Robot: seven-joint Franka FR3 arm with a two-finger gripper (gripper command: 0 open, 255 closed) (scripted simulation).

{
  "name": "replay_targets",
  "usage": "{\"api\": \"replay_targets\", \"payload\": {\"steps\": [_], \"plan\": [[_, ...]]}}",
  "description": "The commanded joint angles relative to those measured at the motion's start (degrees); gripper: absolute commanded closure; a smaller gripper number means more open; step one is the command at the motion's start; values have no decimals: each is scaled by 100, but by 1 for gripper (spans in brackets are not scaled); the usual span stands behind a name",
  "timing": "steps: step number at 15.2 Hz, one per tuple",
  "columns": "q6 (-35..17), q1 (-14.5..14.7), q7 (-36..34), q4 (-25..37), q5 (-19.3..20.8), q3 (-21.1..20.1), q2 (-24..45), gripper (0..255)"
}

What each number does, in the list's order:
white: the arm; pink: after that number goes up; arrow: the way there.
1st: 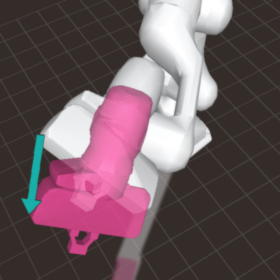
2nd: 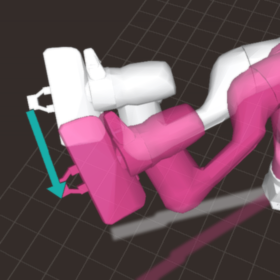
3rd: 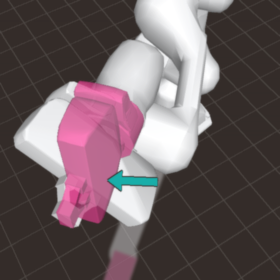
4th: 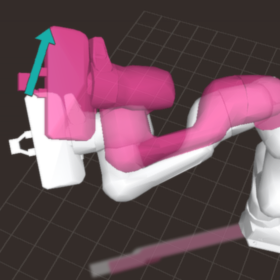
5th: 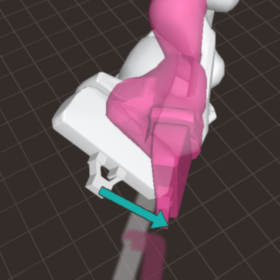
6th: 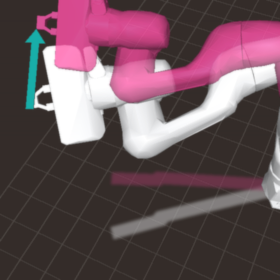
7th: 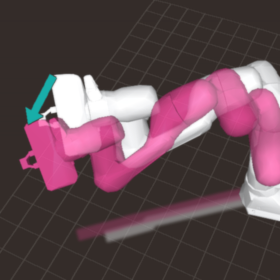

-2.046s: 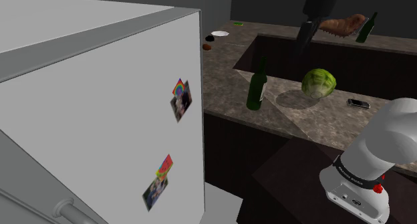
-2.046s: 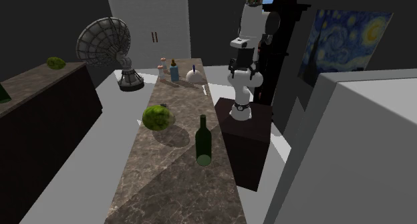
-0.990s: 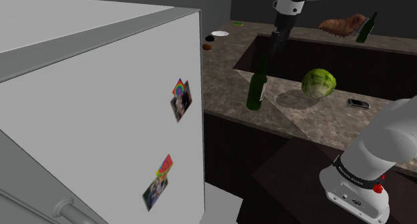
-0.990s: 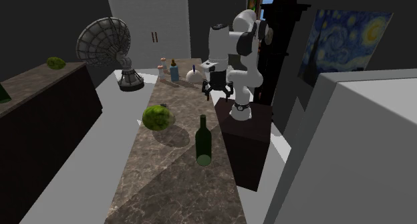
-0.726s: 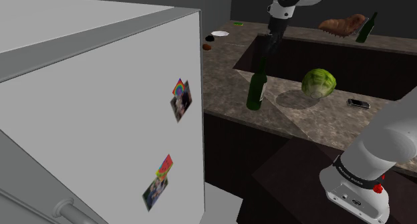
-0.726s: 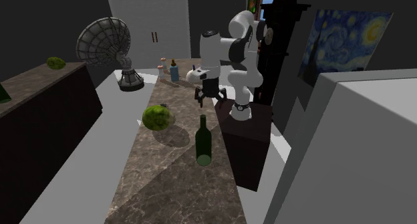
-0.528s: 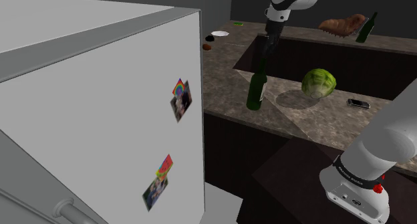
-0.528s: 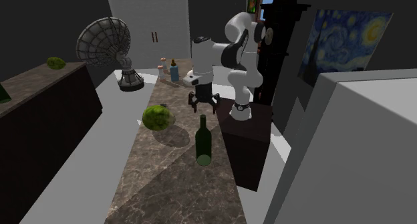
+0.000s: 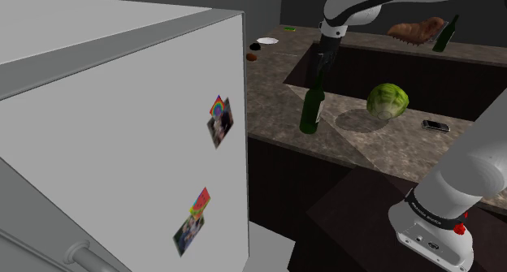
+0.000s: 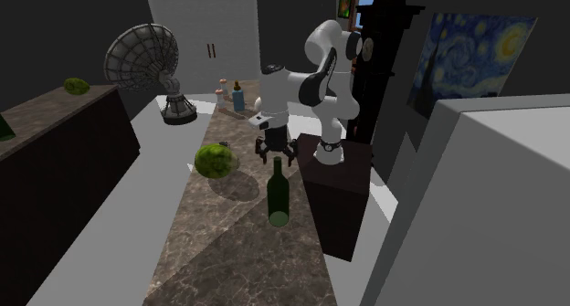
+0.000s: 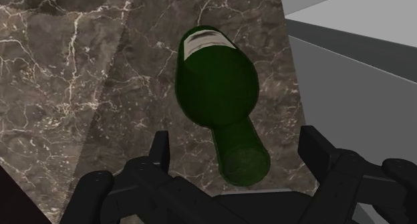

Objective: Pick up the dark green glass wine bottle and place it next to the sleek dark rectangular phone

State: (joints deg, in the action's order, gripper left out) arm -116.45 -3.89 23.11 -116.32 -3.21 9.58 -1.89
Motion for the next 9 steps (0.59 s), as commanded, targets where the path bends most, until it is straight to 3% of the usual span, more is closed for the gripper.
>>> {"api": "replay_targets", "payload": {"steps": [1,7,8,9], "plan": [[-65,2,1,-50,-5,-2,13,0],[-64,2,0,-49,-4,-2,13,0],[-64,2,0,-49,-4,-2,13,255],[-64,2,0,-49,-4,-2,13,255]]}}
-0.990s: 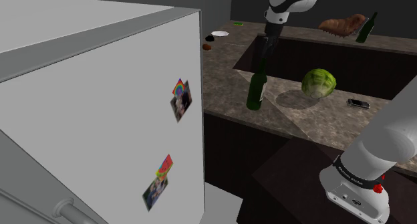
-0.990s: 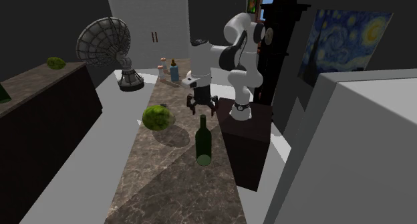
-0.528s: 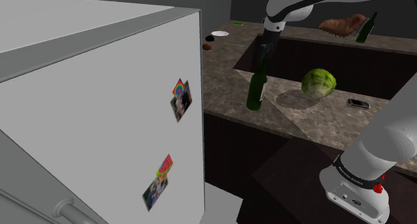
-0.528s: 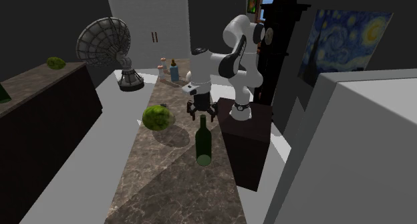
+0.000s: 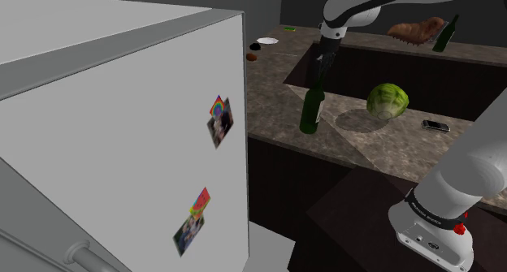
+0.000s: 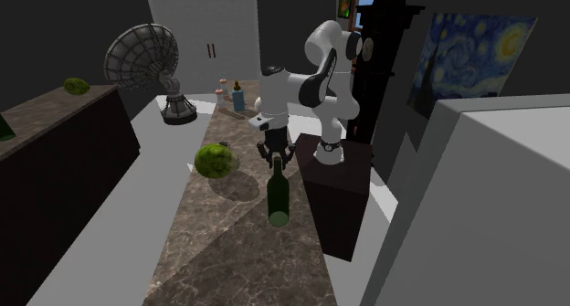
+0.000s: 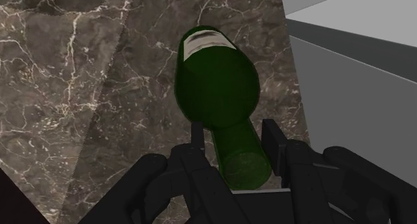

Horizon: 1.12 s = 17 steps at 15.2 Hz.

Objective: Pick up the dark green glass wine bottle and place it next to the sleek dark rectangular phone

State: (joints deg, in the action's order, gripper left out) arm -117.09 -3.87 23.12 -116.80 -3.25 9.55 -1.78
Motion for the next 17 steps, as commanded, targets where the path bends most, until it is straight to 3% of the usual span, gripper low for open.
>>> {"api": "replay_targets", "payload": {"steps": [1,8,17], "plan": [[0,0,0,-2,0,0,1,255],[-1,0,0,-2,0,0,2,255],[676,1,-55,537,41,-4,-139,255]]}}
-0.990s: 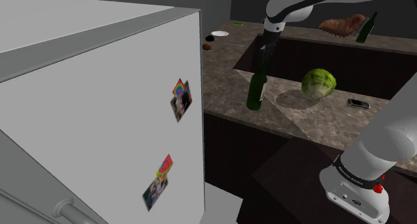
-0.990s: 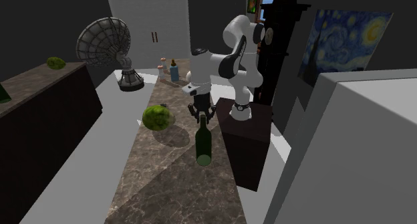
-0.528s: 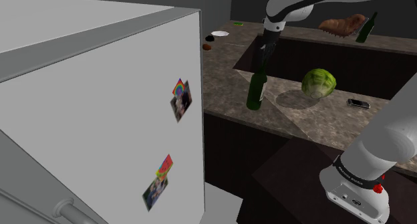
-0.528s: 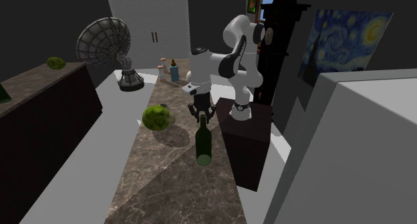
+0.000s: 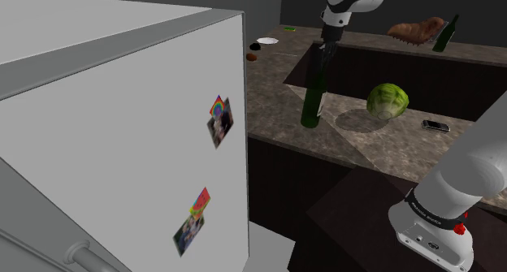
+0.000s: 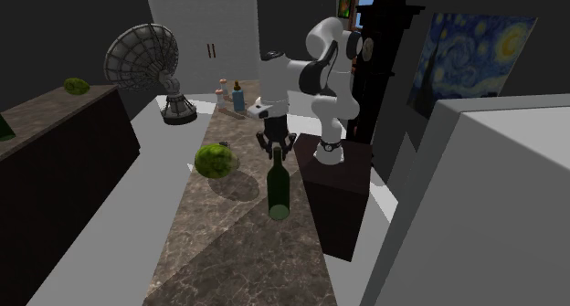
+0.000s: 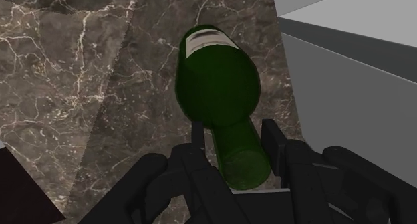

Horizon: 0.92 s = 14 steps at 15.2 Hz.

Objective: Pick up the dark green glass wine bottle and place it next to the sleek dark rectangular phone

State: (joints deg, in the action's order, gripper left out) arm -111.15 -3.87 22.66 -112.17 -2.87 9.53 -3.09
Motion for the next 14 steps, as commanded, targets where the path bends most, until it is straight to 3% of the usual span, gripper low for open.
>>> {"api": "replay_targets", "payload": {"steps": [1,7,14], "plan": [[157,2,-14,141,5,-3,-17,255],[569,3,-38,523,17,-4,-49,255],[557,-381,722,-219,194,435,-759,255]]}}
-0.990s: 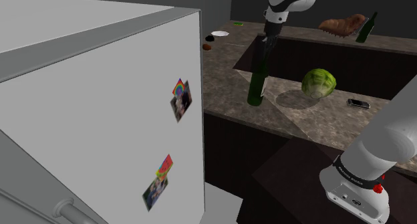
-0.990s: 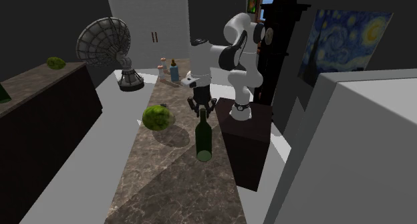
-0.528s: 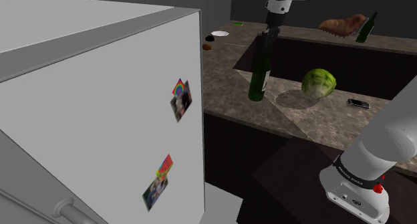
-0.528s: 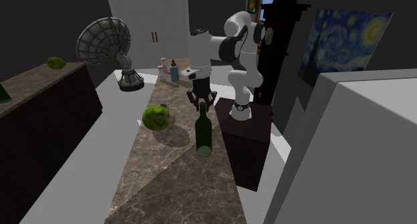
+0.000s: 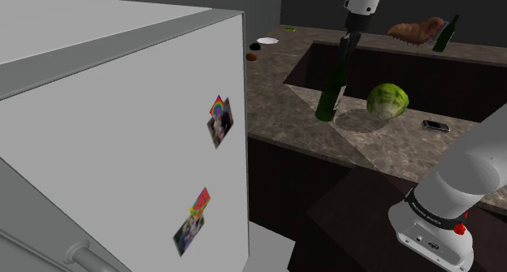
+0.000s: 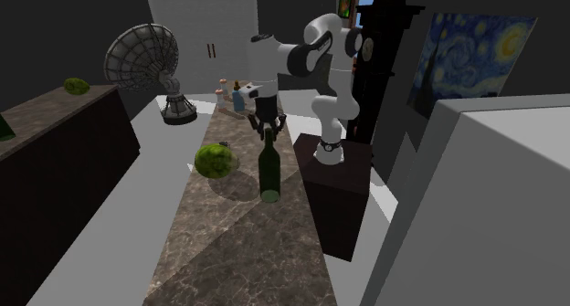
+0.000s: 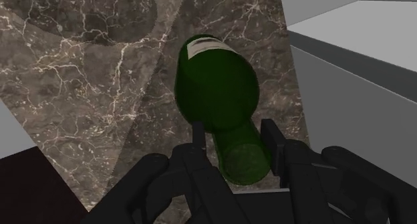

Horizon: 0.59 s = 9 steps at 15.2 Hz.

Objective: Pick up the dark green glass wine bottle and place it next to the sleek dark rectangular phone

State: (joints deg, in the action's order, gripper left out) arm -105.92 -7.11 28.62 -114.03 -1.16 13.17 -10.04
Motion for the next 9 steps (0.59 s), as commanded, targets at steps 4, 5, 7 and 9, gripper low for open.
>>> {"api": "replay_targets", "payload": {"steps": [4,5,7,9], "plan": [[68,-283,587,-308,154,362,-369,255],[79,-340,706,-360,188,438,-432,255],[105,-455,949,-445,257,595,-543,255],[133,-571,1197,-504,326,757,-632,255]]}}
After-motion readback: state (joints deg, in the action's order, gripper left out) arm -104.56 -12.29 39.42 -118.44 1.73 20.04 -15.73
